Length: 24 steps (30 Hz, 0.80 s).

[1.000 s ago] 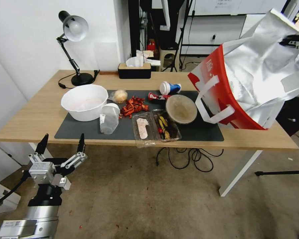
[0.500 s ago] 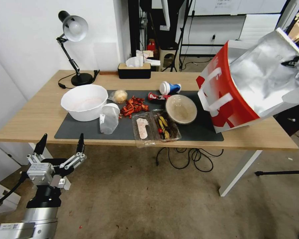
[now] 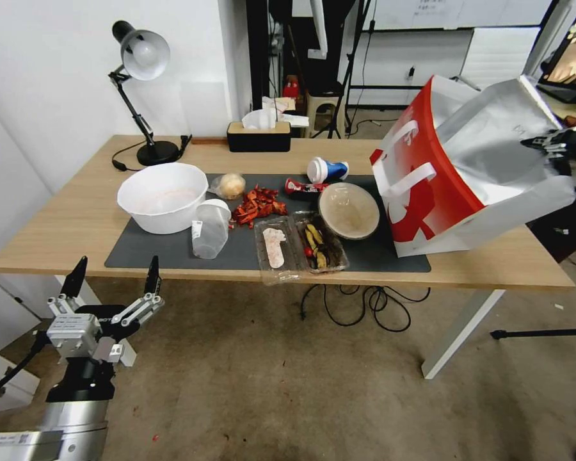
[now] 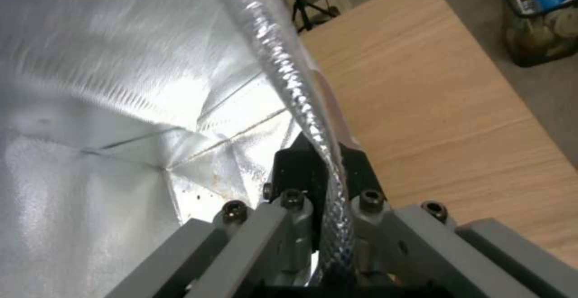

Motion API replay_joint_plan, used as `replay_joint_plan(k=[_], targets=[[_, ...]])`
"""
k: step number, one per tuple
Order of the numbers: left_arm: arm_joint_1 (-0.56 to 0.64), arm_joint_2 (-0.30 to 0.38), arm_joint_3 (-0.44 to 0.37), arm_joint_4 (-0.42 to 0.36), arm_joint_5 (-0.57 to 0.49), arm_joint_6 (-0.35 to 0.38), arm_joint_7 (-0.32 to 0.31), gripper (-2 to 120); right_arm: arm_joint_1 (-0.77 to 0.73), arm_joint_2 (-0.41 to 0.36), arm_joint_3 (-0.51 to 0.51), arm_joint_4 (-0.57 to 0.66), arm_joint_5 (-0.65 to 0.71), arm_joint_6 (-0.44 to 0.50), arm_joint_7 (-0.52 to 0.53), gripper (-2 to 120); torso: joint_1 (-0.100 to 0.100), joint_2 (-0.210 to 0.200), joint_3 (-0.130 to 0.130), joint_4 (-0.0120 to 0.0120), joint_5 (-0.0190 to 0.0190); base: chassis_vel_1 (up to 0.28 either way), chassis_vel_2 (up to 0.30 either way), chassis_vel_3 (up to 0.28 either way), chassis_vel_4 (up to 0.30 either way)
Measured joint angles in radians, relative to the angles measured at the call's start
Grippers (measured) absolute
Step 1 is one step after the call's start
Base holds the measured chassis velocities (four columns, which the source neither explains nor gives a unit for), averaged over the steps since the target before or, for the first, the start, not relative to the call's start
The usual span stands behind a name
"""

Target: Pick up the food delivery bag from the floor and place it on the table.

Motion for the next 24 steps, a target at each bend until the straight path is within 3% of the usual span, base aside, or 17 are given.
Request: replay_joint_plan(k=[24], targets=[[-0.001, -0.012, 0.009, 0.007, 0.007, 0.001, 0.024, 100, 0.151, 0.067, -0.166, -0.061, -0.024, -0.001, 0.042, 0, 0.000, 0.000, 0.000, -0.0001, 0.0000, 0.000, 0.000, 0.000, 0.000]])
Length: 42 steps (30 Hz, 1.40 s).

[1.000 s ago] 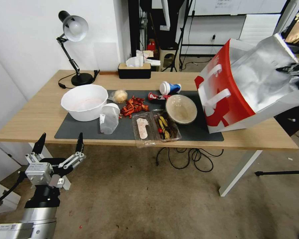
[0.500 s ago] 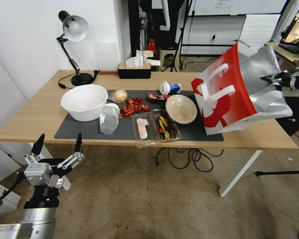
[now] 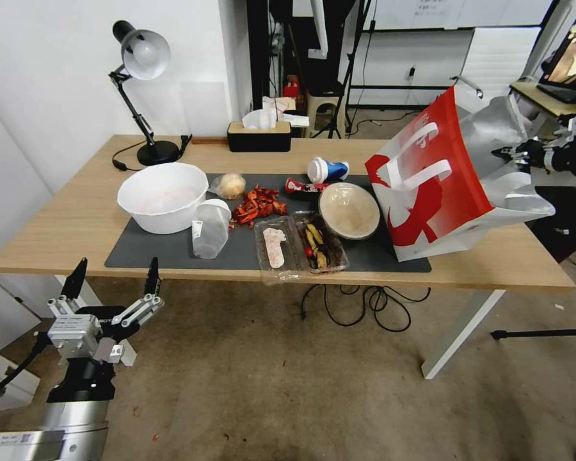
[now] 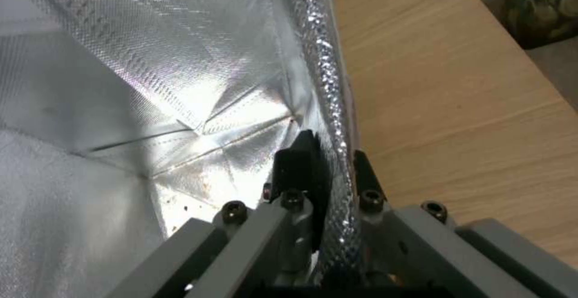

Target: Pick up the food delivery bag from the floor and place it on the table.

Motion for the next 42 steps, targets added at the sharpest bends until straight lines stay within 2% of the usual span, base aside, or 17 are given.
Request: replay_joint_plan(k=[5, 8, 9, 11, 13, 17, 19, 21, 22, 24, 25, 26, 31, 37, 42], targets=[[-0.001, 0.003, -0.001, 0.003, 0.000, 0.000, 0.001, 100, 0.014, 0.003, -0.011, -0.004, 0.002, 0.000, 0.006, 3, 0.000, 0.000, 0.000, 0.0000, 0.0000, 0.000, 0.000, 0.000, 0.000], [0.000, 0.005, -0.002, 0.004, -0.001, 0.000, -0.001, 100, 0.028, 0.003, -0.021, -0.004, 0.003, 0.000, 0.007, 15, 0.000, 0.000, 0.000, -0.0001, 0.0000, 0.000, 0.000, 0.000, 0.000], [0.000, 0.005, -0.002, 0.004, -0.001, 0.000, -0.001, 100, 0.028, 0.003, -0.021, -0.004, 0.003, 0.000, 0.007, 15, 0.000, 0.000, 0.000, -0.0001, 0.0000, 0.000, 0.000, 0.000, 0.000], [0.000, 0.005, -0.002, 0.004, -0.002, 0.000, -0.003, 100, 0.047, 0.004, -0.034, -0.004, 0.003, 0.000, 0.006, 27, 0.000, 0.000, 0.000, 0.0001, 0.0000, 0.000, 0.000, 0.000, 0.000], [0.000, 0.005, -0.002, 0.004, -0.002, 0.000, -0.003, 100, 0.049, 0.003, -0.035, -0.005, 0.003, 0.000, 0.006, 28, 0.000, 0.000, 0.000, 0.0001, 0.0000, 0.000, 0.000, 0.000, 0.000], [0.000, 0.004, -0.002, 0.004, -0.002, 0.001, -0.005, 100, 0.068, -0.003, -0.049, 0.008, 0.003, 0.000, -0.011, 51, 0.000, 0.000, 0.000, 0.0000, 0.0000, 0.000, 0.000, 0.000, 0.000], [0.000, 0.004, -0.002, 0.004, -0.002, 0.001, -0.005, 100, 0.070, -0.003, -0.051, 0.010, 0.004, 0.000, -0.016, 52, 0.000, 0.000, 0.000, 0.0001, -0.0001, 0.000, 0.000, 0.000, 0.000], [0.001, 0.002, -0.001, 0.004, -0.002, 0.002, -0.006, 100, 0.073, -0.004, -0.055, 0.015, 0.004, 0.000, -0.028, 64, 0.000, 0.000, 0.000, 0.0001, 0.0000, 0.000, 0.000, 0.000, 0.000], [0.001, 0.002, -0.001, 0.004, -0.002, 0.002, -0.006, 100, 0.073, -0.004, -0.055, 0.015, 0.004, 0.000, -0.028, 64, 0.000, 0.000, 0.000, 0.0001, 0.0000, 0.000, 0.000, 0.000, 0.000], [0.001, 0.002, -0.001, 0.004, -0.002, 0.002, -0.007, 100, 0.074, -0.006, -0.057, 0.018, 0.003, 0.000, -0.044, 72, 0.000, 0.000, 0.000, 0.0000, 0.0001, 0.000, 0.000, 0.000, 0.000], [0.001, 0.002, -0.001, 0.004, -0.002, 0.002, -0.007, 100, 0.074, -0.007, -0.055, 0.026, -0.004, 0.000, -0.070, 81, 0.000, 0.000, 0.000, 0.0000, 0.0001, 0.000, 0.000, 0.000, 0.000], [0.001, 0.002, -0.001, 0.004, -0.002, 0.002, -0.007, 100, 0.074, -0.007, -0.055, 0.026, -0.004, 0.000, -0.070, 81, 0.000, 0.000, 0.000, 0.0000, 0.0001, 0.000, 0.000, 0.000, 0.000], [0.003, 0.004, -0.002, 0.000, -0.003, 0.002, -0.008, 100, 0.094, -0.021, -0.035, 0.051, -0.030, 0.001, -0.109, 97, 0.000, 0.000, 0.000, 0.0000, 0.0002, 0.000, 0.000, 0.000, 0.000], [0.003, 0.006, -0.002, 0.000, -0.003, 0.003, -0.009, 100, 0.144, -0.067, -0.055, 0.079, -0.073, 0.001, -0.107, 100, 0.000, 0.000, 0.000, -0.0001, 0.0000, 0.000, 0.000, 0.000, 0.000], [0.003, 0.006, 0.000, 0.000, -0.003, 0.003, -0.010, 100, 0.127, -0.081, -0.039, 0.093, -0.104, 0.001, -0.119, 100, 0.000, 0.000, 0.000, 0.0000, 0.0000, 0.000, 0.000, 0.000, 0.000]])
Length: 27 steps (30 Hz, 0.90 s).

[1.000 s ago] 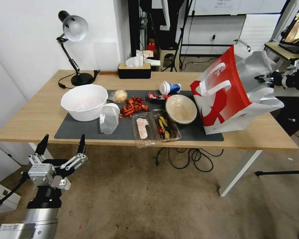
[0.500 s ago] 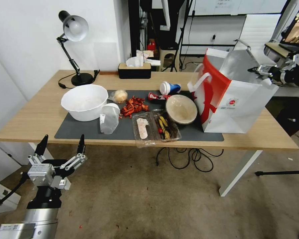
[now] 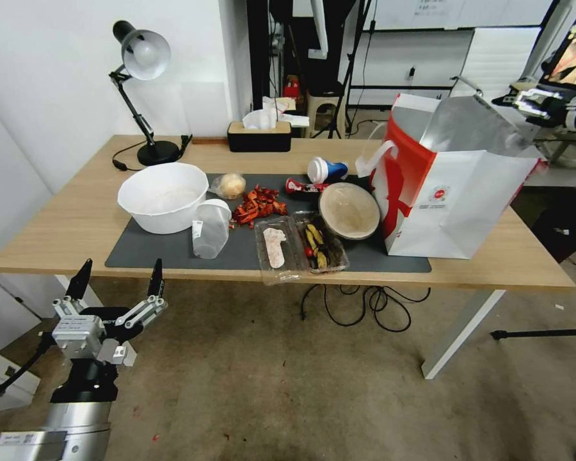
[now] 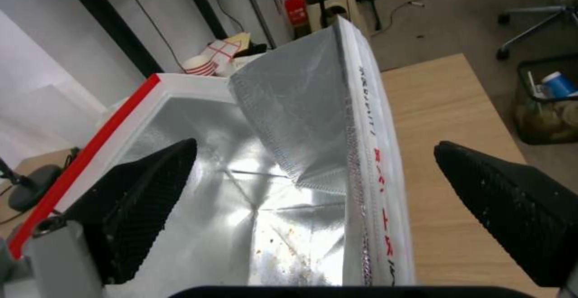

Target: Pick up the food delivery bag from the floor and place it on the table.

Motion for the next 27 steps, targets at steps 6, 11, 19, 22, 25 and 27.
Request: replay_joint_plan(k=[6, 11, 19, 22, 25, 27], targets=[[0.001, 0.003, 0.001, -0.003, -0.001, -0.003, 0.002, 100, -0.084, -0.026, 0.097, 0.079, -0.095, 0.027, -0.087, 100, 0.000, 0.000, 0.000, 0.0001, 0.0002, 0.000, 0.000, 0.000, 0.000], [0.002, 0.003, 0.002, -0.003, -0.002, -0.007, 0.003, 100, -0.101, -0.054, 0.116, 0.112, -0.160, 0.057, -0.113, 100, 0.000, 0.000, 0.000, -0.0001, 0.0000, 0.000, 0.000, 0.000, 0.000], [-0.002, 0.009, -0.001, -0.005, -0.025, -0.027, 0.019, 100, -0.290, -0.071, 0.314, 0.241, -0.313, 0.274, -0.187, 100, 0.000, 0.000, 0.000, 0.0000, -0.0009, 0.000, 0.000, 0.000, 0.000], [-0.008, 0.016, -0.003, 0.000, -0.045, -0.048, 0.050, 100, -0.580, -0.007, 0.593, 0.402, -0.382, 0.393, -0.205, 100, 0.000, 0.000, 0.000, 0.0007, 0.0003, 0.000, 0.000, 0.000, 0.000], [-0.014, 0.023, -0.003, 0.008, -0.058, -0.056, 0.074, 100, -0.817, 0.052, 0.789, 0.494, -0.482, 0.445, -0.237, 100, 0.000, 0.000, 0.000, 0.0000, -0.0010, 0.000, 0.000, 0.000, 0.000], [-0.017, 0.026, -0.003, 0.012, -0.062, -0.059, 0.083, 100, -0.900, 0.081, 0.843, 0.521, -0.531, 0.465, -0.252, 100, 0.000, 0.000, 0.000, -0.0005, 0.0000, 0.000, 0.000, 0.000, 0.000]])
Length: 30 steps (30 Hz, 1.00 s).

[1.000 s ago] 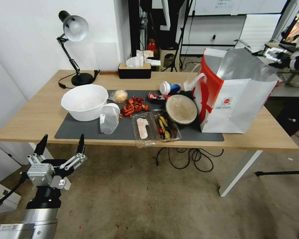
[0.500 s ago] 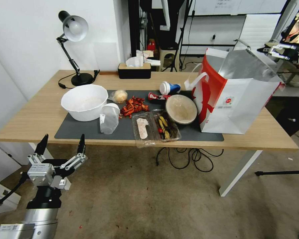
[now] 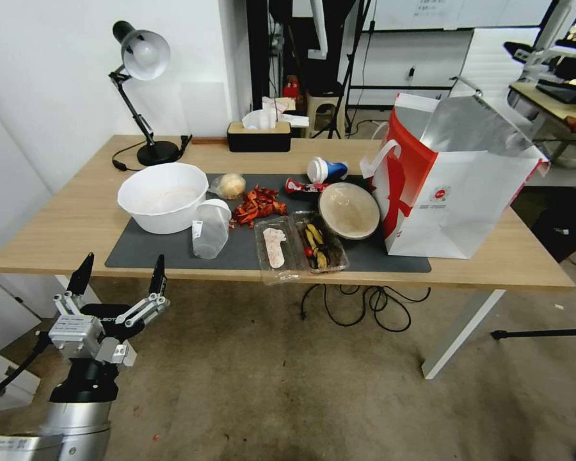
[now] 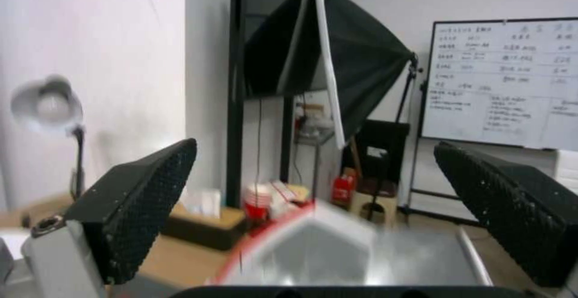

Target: Pick up the food delivery bag from the floor and place it on the table.

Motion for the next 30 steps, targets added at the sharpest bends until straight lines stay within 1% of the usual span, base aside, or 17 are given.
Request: replay_joint_plan(k=[1, 3, 4, 5, 6, 7, 9, 10, 11, 13, 15, 17, 19, 21, 23, 25, 30], targets=[[-0.002, 0.003, 0.001, 0.004, -0.004, -0.003, 0.009, 100, -0.083, 0.036, 0.051, 0.024, -0.047, 0.024, -0.015, 100, 0.000, 0.000, 0.000, 0.0002, 0.0008, 0.000, 0.000, 0.000, 0.000], [-0.009, 0.015, 0.005, 0.019, -0.014, -0.011, 0.037, 100, -0.263, 0.135, 0.152, 0.074, -0.128, 0.084, -0.051, 100, 0.000, 0.000, 0.000, 0.0004, -0.0003, 0.000, 0.000, 0.000, 0.000], [-0.009, 0.015, 0.005, 0.019, -0.014, -0.011, 0.037, 100, -0.263, 0.135, 0.152, 0.074, -0.128, 0.084, -0.051, 100, 0.000, 0.000, 0.000, 0.0004, -0.0003, 0.000, 0.000, 0.000, 0.000], [-0.011, 0.019, 0.006, 0.022, -0.018, -0.012, 0.045, 100, -0.313, 0.165, 0.172, 0.085, -0.148, 0.104, -0.062, 100, 0.000, 0.000, 0.000, 0.0004, -0.0002, 0.000, 0.000, 0.000, 0.000], [-0.015, 0.028, 0.011, 0.031, -0.029, -0.018, 0.065, 100, -0.417, 0.230, 0.204, 0.106, -0.196, 0.157, -0.087, 100, 0.000, 0.000, 0.000, 0.0001, 0.0006, 0.000, 0.000, 0.000, 0.000], [-0.017, 0.035, 0.016, 0.038, -0.039, -0.020, 0.082, 100, -0.480, 0.272, 0.218, 0.121, -0.234, 0.204, -0.107, 100, 0.000, 0.000, 0.000, 0.0002, -0.0001, 0.000, 0.000, 0.000, 0.000], [-0.019, 0.038, 0.018, 0.043, -0.043, -0.020, 0.089, 100, -0.507, 0.292, 0.219, 0.127, -0.254, 0.230, -0.117, 100, 0.000, 0.000, 0.000, 0.0000, -0.0003, 0.000, 0.000, 0.000, 0.000], [-0.023, 0.047, 0.024, 0.058, -0.053, -0.026, 0.110, 100, -0.558, 0.344, 0.213, 0.134, -0.303, 0.283, -0.146, 100, 0.000, 0.000, 0.000, -0.0002, -0.0002, 0.000, 0.000, 0.000, 0.000], [-0.023, 0.047, 0.024, 0.058, -0.053, -0.026, 0.110, 100, -0.558, 0.344, 0.213, 0.134, -0.303, 0.283, -0.146, 100, 0.000, 0.000, 0.000, -0.0002, -0.0002, 0.000, 0.000, 0.000, 0.000], [-0.023, 0.070, 0.042, 0.094, -0.074, -0.047, 0.164, 100, -0.617, 0.425, 0.164, 0.136, -0.390, 0.378, -0.178, 100, 0.000, 0.000, 0.000, 0.0005, -0.0003, 0.000, 0.000, 0.000, 0.000], [-0.021, 0.074, 0.049, 0.100, -0.075, -0.052, 0.171, 100, -0.625, 0.438, 0.154, 0.137, -0.405, 0.393, -0.180, 100, 0.000, 0.000, 0.000, 0.0006, -0.0002, 0.000, 0.000, 0.000, 0.000], [-0.014, 0.092, 0.086, 0.134, -0.067, -0.078, 0.184, 100, -0.658, 0.509, 0.088, 0.143, -0.495, 0.457, -0.183, 100, 0.000, 0.000, 0.000, 0.0004, -0.0001, 0.000, 0.000, 0.000, 0.000], [-0.014, 0.093, 0.092, 0.139, -0.063, -0.081, 0.185, 100, -0.661, 0.521, 0.077, 0.143, -0.508, 0.465, -0.183, 100, 0.000, 0.000, 0.000, 0.0005, -0.0002, 0.000, 0.000, 0.000, 0.000], [-0.012, 0.093, 0.138, 0.177, -0.032, -0.105, 0.183, 100, -0.679, 0.587, 0.023, 0.144, -0.573, 0.488, -0.174, 100, 0.000, 0.000, 0.000, 0.0005, -0.0001, 0.000, 0.000, 0.000, 0.000], [-0.012, 0.093, 0.139, 0.178, -0.030, -0.106, 0.183, 100, -0.680, 0.589, 0.021, 0.144, -0.576, 0.488, -0.174, 100, 0.000, 0.000, 0.000, 0.0004, -0.0001, 0.000, 0.000, 0.000, 0.000], [-0.012, 0.090, 0.174, 0.206, -0.005, -0.115, 0.179, 100, -0.712, 0.632, -0.022, 0.139, -0.629, 0.508, -0.166, 100, 0.000, 0.000, 0.000, 0.0006, -0.0002, 0.000, 0.000, 0.000, 0.000], [-0.012, 0.088, 0.196, 0.224, 0.027, -0.117, 0.172, 100, -0.742, 0.670, -0.071, 0.132, -0.687, 0.525, -0.144, 100, 0.000, 0.000, 0.000, 0.0003, -0.0002, 0.000, 0.000, 0.000, 0.000]])
